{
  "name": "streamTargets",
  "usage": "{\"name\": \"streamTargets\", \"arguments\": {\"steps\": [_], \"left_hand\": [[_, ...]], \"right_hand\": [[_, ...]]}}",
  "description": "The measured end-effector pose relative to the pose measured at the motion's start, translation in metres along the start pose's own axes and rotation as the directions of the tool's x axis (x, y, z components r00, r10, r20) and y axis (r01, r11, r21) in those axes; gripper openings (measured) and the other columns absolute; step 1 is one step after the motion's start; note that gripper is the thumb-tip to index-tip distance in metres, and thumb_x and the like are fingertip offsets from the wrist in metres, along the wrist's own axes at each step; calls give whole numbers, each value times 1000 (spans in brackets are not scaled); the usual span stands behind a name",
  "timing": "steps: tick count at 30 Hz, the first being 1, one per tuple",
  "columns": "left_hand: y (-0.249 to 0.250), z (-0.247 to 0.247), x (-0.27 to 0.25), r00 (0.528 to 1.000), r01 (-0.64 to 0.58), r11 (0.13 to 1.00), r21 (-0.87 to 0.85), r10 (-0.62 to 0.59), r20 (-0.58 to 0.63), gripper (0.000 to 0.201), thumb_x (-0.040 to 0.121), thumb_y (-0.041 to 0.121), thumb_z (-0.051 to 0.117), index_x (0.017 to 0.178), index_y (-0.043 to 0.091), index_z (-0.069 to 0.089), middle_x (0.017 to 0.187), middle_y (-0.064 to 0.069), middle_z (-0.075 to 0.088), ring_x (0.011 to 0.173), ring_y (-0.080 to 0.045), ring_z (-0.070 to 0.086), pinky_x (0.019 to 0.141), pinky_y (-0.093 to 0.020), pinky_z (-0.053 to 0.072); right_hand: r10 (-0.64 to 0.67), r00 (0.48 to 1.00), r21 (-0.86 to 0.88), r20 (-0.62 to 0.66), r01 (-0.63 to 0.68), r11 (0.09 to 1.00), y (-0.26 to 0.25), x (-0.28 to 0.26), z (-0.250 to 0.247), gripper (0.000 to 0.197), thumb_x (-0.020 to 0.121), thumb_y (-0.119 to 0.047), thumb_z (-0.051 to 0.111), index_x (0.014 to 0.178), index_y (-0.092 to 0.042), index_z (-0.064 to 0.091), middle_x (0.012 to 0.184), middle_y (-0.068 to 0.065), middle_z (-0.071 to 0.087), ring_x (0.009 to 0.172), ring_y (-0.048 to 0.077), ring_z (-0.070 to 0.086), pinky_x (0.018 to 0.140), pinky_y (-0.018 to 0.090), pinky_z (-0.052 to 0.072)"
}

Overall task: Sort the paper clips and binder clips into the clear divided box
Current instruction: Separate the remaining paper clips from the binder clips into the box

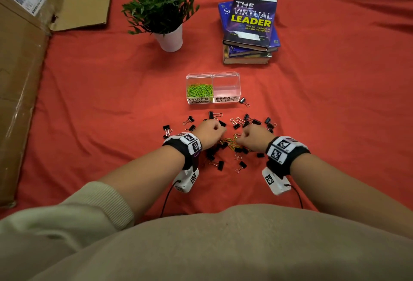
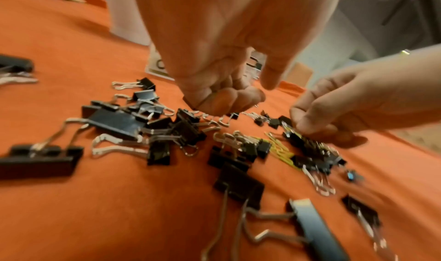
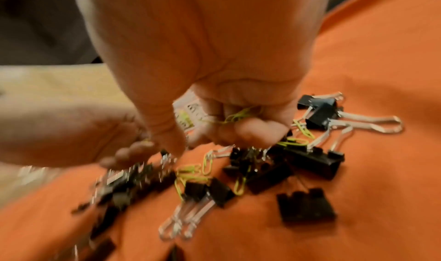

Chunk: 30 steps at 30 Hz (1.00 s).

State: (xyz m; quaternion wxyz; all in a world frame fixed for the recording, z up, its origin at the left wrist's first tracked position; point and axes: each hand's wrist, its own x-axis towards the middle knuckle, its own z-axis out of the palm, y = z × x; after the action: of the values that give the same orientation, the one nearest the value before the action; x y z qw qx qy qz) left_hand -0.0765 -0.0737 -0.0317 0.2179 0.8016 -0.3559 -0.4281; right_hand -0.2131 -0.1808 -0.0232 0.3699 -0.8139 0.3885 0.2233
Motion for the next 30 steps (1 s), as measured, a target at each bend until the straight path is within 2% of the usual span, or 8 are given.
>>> {"name": "streamTargets", "arguments": {"steps": [5, 7, 11, 15, 19, 23, 27, 30], "left_hand": [[-5, 8, -3, 992, -125, 906, 404, 108, 64, 20, 88, 34, 61, 91, 18, 50, 96, -4, 64, 89, -24, 60, 67, -29, 40], [-10, 5, -4, 990, -138, 890, 434, 117, 74, 24, 86, 32, 64, 98, 15, 51, 103, -6, 64, 94, -27, 60, 71, -31, 42], [-15, -6, -8, 988, -145, 887, 438, 103, 118, 24, 82, 24, 66, 99, 16, 51, 100, -3, 63, 90, -24, 60, 69, -28, 42], [-13, -9, -8, 980, -191, 875, 444, 142, 142, 21, 82, 19, 62, 100, 17, 53, 98, -2, 62, 90, -23, 60, 69, -28, 42], [-6, -1, -2, 966, -260, 818, 513, 225, 129, 20, 87, 19, 56, 107, 16, 57, 111, -6, 62, 105, -25, 58, 82, -35, 48], [-2, 7, 3, 964, -264, 754, 601, 202, 170, 21, 87, 18, 56, 106, 12, 55, 114, -11, 58, 107, -31, 57, 86, -42, 50], [-3, 9, 4, 972, -236, 745, 624, 171, 163, 21, 89, 21, 59, 105, 8, 56, 114, -13, 59, 105, -33, 59, 87, -43, 51], [-4, 10, 3, 972, -236, 726, 646, 163, 171, 23, 93, 22, 53, 108, 5, 55, 115, -15, 58, 106, -34, 59, 85, -41, 49]], "right_hand": [[-57, 997, -420, -45, 33, 907, -12, -4, 19, 34, 82, -43, 62, 84, -9, 58, 84, 7, 59, 84, 26, 62, 64, 30, 47], [-70, 996, -450, -50, 40, 892, -15, -5, 24, 29, 87, -36, 58, 86, -7, 60, 84, 7, 55, 86, 28, 61, 69, 33, 49], [-29, 999, -396, -28, 15, 918, -16, -1, 31, 34, 86, -23, 53, 57, -11, 39, 60, 3, 43, 71, 28, 54, 61, 30, 45], [-65, 998, -365, -22, 53, 930, -15, -3, 34, 24, 85, -23, 53, 69, -11, 41, 76, 9, 51, 78, 29, 55, 62, 31, 40], [-121, 991, -142, -51, 113, 983, -7, -4, 27, 20, 84, -17, 52, 66, -10, 44, 64, 6, 49, 67, 27, 53, 57, 33, 40], [-22, 990, 203, -140, 51, 978, 3, -6, 9, 14, 84, -17, 57, 72, -11, 54, 61, -1, 53, 54, 14, 47, 47, 23, 35], [52, 997, 545, -65, -8, 838, 16, -5, -8, 15, 83, -10, 59, 69, -14, 59, 66, 8, 60, 44, 11, 45, 45, 21, 38], [38, 999, 706, -21, -12, 708, 21, -6, -13, 17, 84, -1, 52, 80, -10, 66, 67, 7, 61, 44, 11, 46, 42, 20, 39]]}}
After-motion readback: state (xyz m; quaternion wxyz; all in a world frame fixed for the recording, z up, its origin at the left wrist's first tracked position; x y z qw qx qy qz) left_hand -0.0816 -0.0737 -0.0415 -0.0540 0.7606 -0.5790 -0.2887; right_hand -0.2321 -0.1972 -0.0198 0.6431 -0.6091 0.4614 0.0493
